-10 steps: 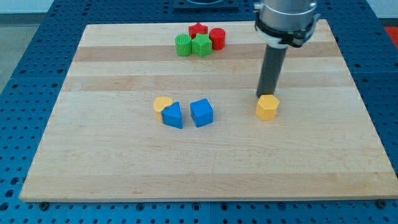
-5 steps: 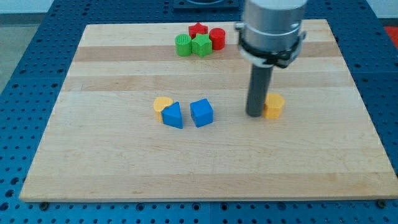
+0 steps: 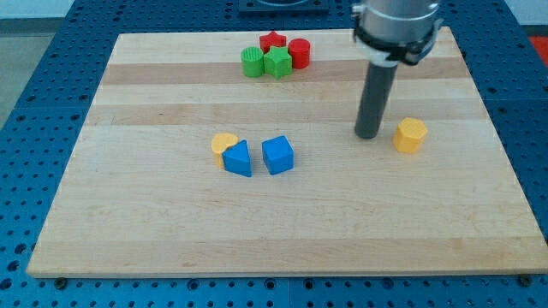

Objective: Slide the yellow hexagon towards center right

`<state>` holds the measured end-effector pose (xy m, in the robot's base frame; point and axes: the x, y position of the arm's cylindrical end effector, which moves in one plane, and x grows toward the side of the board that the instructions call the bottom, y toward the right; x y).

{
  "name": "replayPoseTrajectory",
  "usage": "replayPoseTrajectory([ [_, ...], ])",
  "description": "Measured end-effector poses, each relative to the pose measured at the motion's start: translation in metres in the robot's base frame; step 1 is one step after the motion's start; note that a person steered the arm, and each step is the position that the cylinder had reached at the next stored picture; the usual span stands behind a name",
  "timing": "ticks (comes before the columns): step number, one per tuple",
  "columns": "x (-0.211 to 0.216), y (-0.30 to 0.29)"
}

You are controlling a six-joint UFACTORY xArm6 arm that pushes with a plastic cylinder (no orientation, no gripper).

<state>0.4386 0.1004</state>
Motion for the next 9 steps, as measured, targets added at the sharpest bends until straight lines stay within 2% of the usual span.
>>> replayPoseTrajectory([
  [2, 0.086, -0.011],
  [3, 0.085, 0.016],
  [4, 0.040, 0.040],
  [6, 0.001, 0.069],
  [8, 0.001, 0.094],
  [9, -0.020, 0.098],
])
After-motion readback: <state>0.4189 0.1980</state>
